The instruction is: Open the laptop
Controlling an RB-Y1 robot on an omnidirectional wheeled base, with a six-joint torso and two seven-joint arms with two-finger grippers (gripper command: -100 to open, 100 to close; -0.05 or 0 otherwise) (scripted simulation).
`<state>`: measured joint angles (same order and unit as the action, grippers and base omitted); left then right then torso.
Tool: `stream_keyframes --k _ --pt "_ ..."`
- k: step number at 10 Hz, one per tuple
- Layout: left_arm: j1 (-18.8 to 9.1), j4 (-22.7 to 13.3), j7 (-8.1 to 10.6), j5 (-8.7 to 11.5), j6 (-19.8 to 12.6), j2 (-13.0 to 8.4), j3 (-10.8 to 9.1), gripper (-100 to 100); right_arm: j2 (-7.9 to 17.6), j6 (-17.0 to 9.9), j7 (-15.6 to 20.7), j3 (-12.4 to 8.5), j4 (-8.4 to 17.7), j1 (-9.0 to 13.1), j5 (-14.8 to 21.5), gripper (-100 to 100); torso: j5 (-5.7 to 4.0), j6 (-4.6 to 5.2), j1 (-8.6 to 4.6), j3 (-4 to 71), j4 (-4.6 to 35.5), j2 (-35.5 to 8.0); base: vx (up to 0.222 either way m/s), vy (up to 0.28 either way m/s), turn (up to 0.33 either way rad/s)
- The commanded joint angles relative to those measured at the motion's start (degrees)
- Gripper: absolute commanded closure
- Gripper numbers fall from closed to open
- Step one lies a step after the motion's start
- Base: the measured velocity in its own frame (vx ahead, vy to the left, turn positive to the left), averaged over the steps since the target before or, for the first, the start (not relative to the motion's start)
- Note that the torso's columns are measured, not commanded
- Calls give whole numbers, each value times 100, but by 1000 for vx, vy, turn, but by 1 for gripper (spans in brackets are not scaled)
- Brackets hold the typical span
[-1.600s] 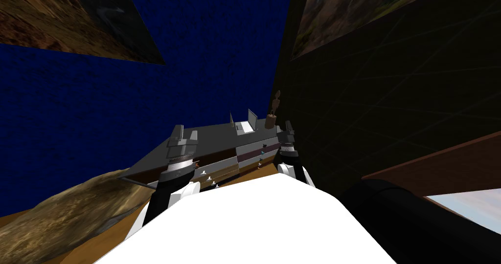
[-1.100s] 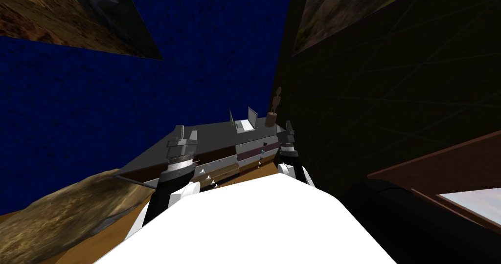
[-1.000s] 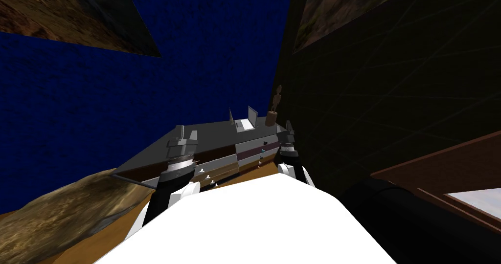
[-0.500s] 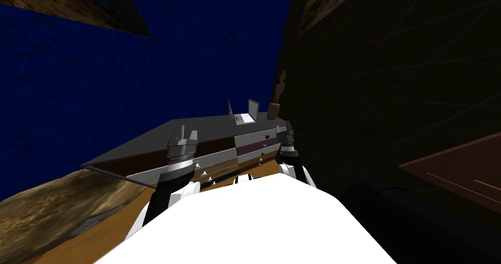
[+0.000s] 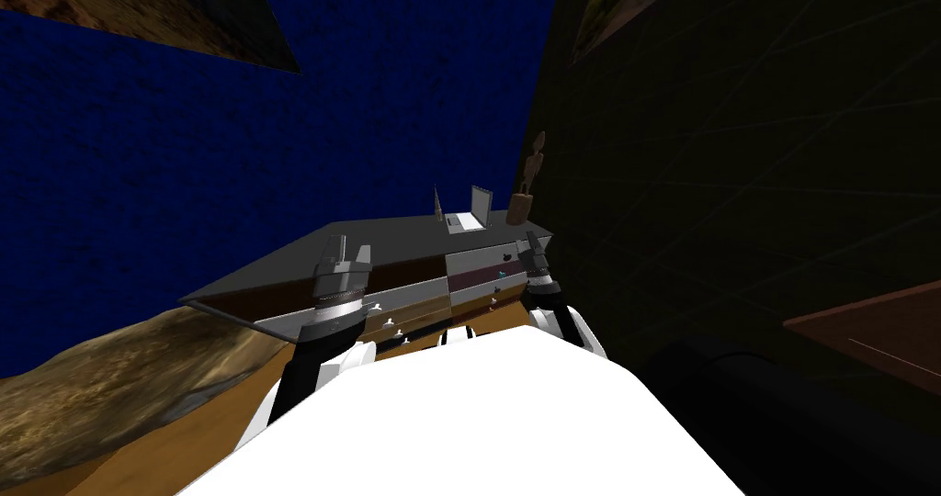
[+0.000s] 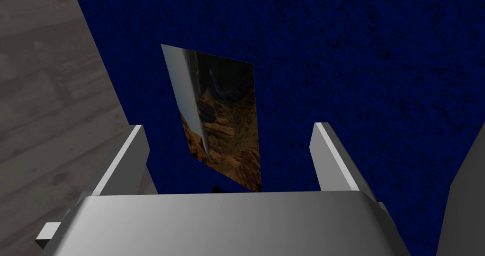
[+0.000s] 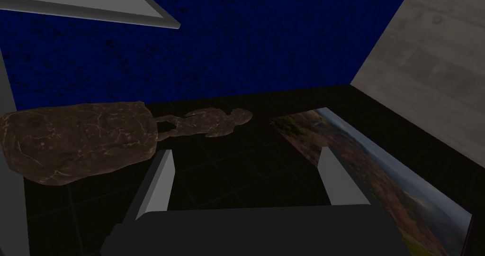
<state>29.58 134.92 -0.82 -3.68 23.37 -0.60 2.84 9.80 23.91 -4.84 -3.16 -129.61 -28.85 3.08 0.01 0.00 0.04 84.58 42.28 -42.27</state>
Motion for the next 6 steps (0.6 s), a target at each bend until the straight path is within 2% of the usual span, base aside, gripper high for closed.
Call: stream_keyframes --k 1,6 --pt "0 0 0 0 0 0 0 0 373 -44 169 -101 169 39 73 -100 -1 1 -6 -1 1 -3 3 22 63" --pt "0 0 0 0 0 0 0 0 1282 -164 779 -406 746 131 376 -100 1 0 2 0 0 0 11 48 101"
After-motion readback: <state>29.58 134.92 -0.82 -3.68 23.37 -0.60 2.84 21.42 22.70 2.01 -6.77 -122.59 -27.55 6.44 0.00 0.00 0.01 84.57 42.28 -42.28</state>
